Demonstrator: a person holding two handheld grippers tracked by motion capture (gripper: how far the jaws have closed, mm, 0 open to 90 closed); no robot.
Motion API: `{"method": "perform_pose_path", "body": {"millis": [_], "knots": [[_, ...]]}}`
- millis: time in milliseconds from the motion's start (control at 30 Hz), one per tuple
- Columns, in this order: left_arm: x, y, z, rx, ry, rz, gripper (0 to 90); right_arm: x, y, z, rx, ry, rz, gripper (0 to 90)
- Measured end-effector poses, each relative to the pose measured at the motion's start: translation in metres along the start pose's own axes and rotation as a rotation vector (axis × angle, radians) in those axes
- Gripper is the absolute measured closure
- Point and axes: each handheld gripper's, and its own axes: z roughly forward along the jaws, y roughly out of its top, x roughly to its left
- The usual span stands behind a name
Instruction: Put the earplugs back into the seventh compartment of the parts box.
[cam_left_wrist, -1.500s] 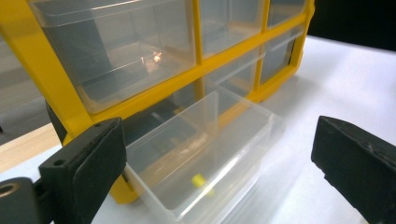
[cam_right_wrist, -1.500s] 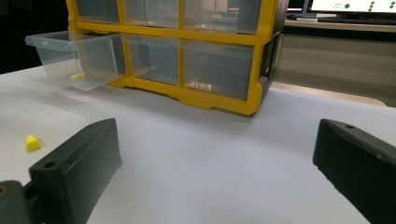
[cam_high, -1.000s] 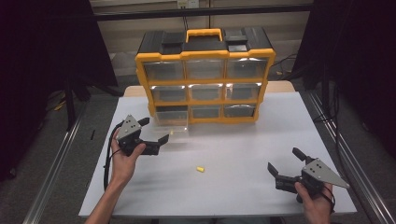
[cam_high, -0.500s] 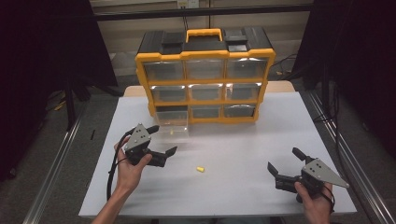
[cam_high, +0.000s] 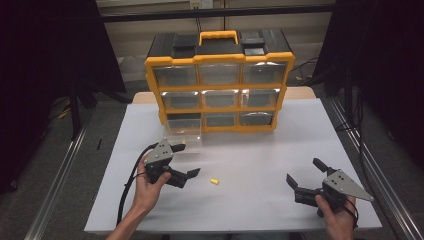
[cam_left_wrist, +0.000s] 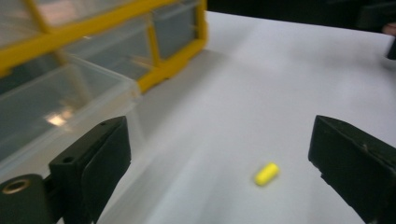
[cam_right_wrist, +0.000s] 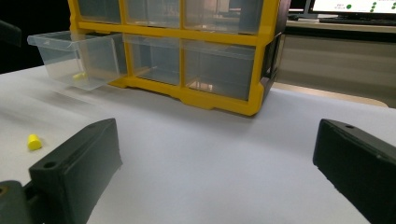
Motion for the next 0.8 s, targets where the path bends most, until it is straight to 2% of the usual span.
{"method": "perform_pose_path", "body": {"millis": [67, 100, 167, 267, 300, 467, 800], "knots": [[-0.003, -0.001, 0.005, 0.011, -0.027, -0.008, 6.4, 0.0, 0.0, 0.0, 0.001, -0.002, 0.0, 0.7], [-0.003, -0.001, 0.005, 0.025, -0.032, 0.01, 6.5, 0.0, 0.0, 0.0, 0.001, -0.001, 0.0, 0.8], [-0.005, -0.001, 0.009, 0.029, -0.055, 0.013, 6.5, 0.0, 0.0, 0.0, 0.001, -0.001, 0.0, 0.8], [-0.01, -0.001, 0.015, 0.056, -0.091, 0.042, 6.6, 0.0, 0.0, 0.0, 0.002, 0.0, 0.001, 0.7], [-0.011, -0.002, 0.018, 0.069, -0.112, 0.043, 6.5, 0.0, 0.0, 0.0, 0.001, 0.001, 0.0, 0.7], [-0.014, -0.002, 0.028, 0.094, -0.147, 0.023, 6.5, 0.0, 0.0, 0.0, 0.004, 0.002, 0.0, 0.7], [-0.017, 0.001, 0.049, 0.224, -0.223, 0.086, 4.8, 0.0, 0.0, 0.0, 0.001, 0.001, 0.0, 0.6]]}}
